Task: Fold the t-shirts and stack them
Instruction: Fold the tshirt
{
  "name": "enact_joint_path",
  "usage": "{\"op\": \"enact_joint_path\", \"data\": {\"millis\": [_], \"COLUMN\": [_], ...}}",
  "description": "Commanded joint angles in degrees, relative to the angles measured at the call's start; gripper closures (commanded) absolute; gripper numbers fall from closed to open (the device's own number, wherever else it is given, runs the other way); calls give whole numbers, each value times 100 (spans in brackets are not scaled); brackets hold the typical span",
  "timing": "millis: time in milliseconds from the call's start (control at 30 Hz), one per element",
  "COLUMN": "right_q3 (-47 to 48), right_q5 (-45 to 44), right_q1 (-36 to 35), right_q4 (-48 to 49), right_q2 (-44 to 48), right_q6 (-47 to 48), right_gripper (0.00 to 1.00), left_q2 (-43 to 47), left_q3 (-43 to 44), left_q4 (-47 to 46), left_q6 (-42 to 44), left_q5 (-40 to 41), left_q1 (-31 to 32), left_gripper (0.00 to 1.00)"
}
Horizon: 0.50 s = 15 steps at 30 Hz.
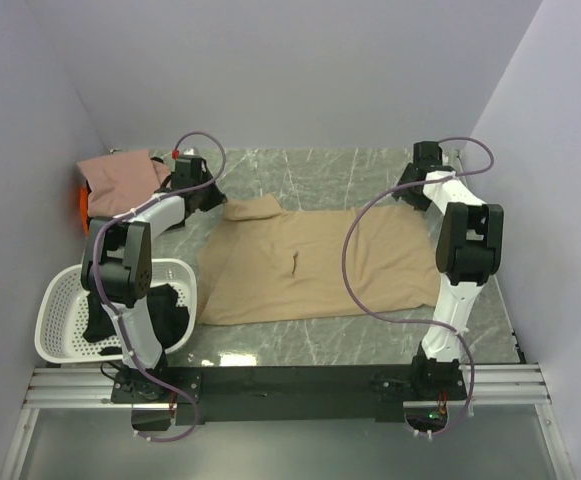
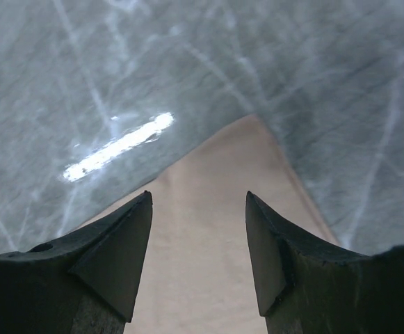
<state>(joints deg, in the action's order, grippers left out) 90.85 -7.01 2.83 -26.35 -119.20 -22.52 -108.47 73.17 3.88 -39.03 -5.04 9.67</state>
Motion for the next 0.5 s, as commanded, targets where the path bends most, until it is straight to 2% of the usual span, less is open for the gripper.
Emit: {"op": "enact_joint_path", "data": {"millis": [0, 233, 467], "right_q3": [275, 530, 1268], "right_q5": [-327, -600, -591], "right_q1": [139, 323, 385], "right_q4": [-160, -248, -573], "right_q2": [-86, -332, -885], "right_q6": [-50, -77, -33], "right_gripper": [37, 38, 42], "left_q2": [291, 396, 484], "left_q3": [-109, -224, -241], "left_q4": [-186, -265, -239], "left_q6": [53, 53, 70], "left_q5": [-190, -270, -314], "left_q1": [0, 0, 0], "left_gripper": [100, 100, 100]}}
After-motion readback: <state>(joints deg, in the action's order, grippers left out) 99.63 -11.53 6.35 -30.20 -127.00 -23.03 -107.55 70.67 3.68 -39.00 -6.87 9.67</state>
